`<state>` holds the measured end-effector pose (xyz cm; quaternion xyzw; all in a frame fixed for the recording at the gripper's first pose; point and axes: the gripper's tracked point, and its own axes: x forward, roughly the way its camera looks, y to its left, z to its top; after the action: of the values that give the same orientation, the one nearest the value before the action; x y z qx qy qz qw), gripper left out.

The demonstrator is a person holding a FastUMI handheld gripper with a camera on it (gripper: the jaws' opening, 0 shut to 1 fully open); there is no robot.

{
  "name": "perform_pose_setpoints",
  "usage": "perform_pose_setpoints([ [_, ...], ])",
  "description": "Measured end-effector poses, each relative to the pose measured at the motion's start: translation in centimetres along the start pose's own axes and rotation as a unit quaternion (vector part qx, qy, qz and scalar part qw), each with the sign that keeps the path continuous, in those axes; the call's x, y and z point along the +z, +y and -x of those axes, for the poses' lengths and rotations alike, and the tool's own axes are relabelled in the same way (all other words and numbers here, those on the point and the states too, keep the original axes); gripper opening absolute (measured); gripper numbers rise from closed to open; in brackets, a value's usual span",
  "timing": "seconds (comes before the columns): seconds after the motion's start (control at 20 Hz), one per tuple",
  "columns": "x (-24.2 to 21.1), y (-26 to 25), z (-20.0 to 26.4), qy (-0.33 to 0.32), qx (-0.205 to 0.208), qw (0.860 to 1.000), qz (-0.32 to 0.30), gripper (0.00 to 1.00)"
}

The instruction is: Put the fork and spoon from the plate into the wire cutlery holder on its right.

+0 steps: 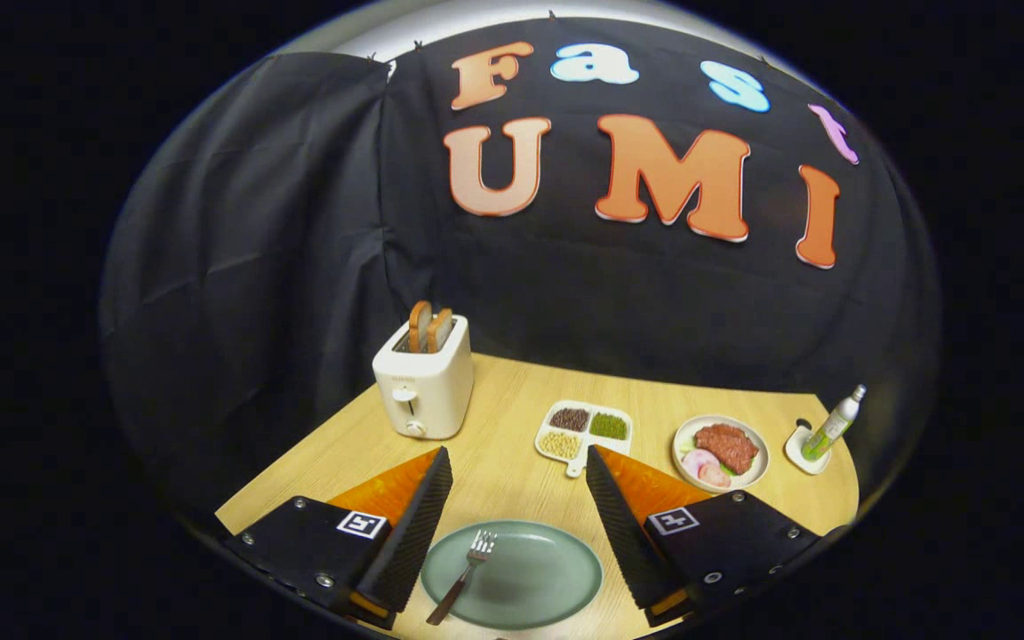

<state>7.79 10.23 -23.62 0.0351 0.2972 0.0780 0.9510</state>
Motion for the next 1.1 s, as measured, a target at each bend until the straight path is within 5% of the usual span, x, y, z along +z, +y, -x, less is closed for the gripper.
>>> perform_pose_setpoints([
  [0.45, -9.4, 1.2, -3.3, 0.201, 0.039, 0.978, -0.033, 0.91],
  [0.7, -14.5, 1.1, -4.4, 0.313, 0.039, 0.948, -0.045, 0.87],
  [1.1, -20.3, 4.1, -5.0, 0.44, 0.052, 0.895, -0.054, 0.66],
])
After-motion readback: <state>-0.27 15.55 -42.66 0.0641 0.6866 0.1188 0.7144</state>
